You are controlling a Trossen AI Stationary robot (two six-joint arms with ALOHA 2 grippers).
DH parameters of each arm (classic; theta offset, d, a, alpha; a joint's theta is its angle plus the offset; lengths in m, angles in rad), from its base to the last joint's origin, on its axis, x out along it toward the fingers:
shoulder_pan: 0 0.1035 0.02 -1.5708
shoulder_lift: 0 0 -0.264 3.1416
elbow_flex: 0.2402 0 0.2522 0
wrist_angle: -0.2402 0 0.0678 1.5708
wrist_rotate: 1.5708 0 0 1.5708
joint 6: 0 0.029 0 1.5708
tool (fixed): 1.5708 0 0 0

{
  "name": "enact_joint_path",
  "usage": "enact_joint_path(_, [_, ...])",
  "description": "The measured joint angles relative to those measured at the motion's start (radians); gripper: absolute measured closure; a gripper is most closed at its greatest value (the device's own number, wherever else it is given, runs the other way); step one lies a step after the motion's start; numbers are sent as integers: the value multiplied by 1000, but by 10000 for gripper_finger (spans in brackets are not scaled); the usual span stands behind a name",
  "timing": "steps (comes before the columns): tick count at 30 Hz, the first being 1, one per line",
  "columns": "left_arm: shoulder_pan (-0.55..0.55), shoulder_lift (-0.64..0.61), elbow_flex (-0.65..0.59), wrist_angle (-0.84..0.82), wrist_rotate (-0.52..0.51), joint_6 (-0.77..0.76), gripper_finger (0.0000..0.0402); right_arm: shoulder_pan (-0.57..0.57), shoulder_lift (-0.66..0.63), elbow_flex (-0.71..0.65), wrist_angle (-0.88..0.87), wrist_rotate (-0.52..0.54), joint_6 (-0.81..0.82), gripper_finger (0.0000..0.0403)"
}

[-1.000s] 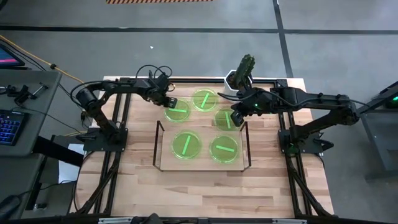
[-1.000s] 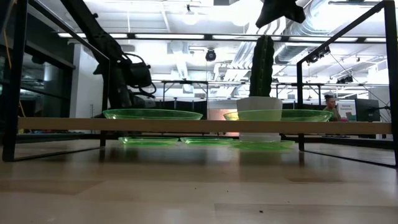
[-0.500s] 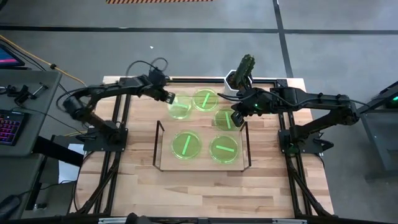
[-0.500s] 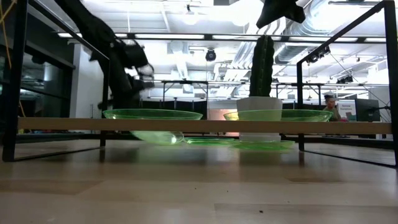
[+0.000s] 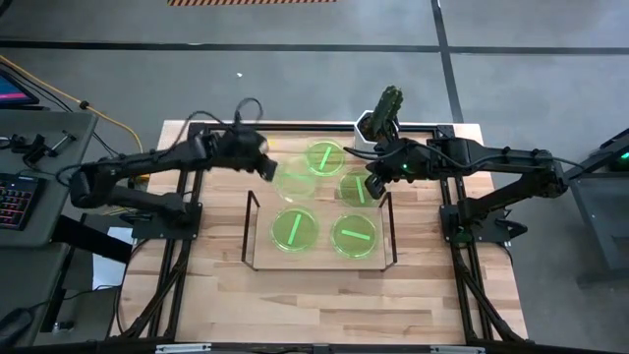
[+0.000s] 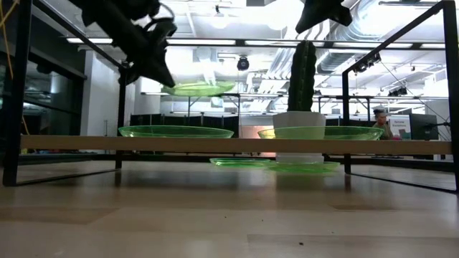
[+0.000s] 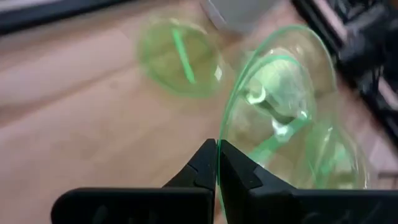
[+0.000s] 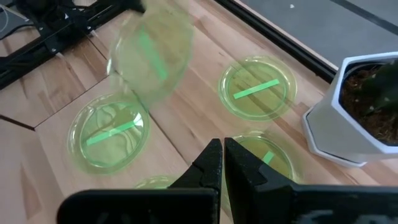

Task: Place and stack plates onto a shelf
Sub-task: Stack the green transparent plate on top of the green transparent plate

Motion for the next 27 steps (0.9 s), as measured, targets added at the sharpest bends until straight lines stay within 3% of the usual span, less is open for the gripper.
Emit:
enact_joint_path(3, [-81, 38, 50, -10, -43, 3, 401, 0, 0, 0, 0, 3, 0, 403])
enact_joint_path(6, [-92, 83, 157, -70, -57, 84, 401, 0, 0, 0, 8, 3, 0, 403])
enact_joint_path(12, [-69, 228, 440, -291, -88, 408, 401, 0, 0, 0, 8, -2, -5, 403])
enact_joint_path(15, [-85, 301, 536, -374, -42, 576, 401, 0, 0, 0, 8, -11, -15, 403])
enact_joint_path(21, [-192, 382, 587, -424, -5, 775, 401, 0, 0, 0, 8, -15, -15, 403])
enact_joint_path(27, [-302, 438, 587, -398, -58, 795, 401, 0, 0, 0, 8, -16, -15, 403])
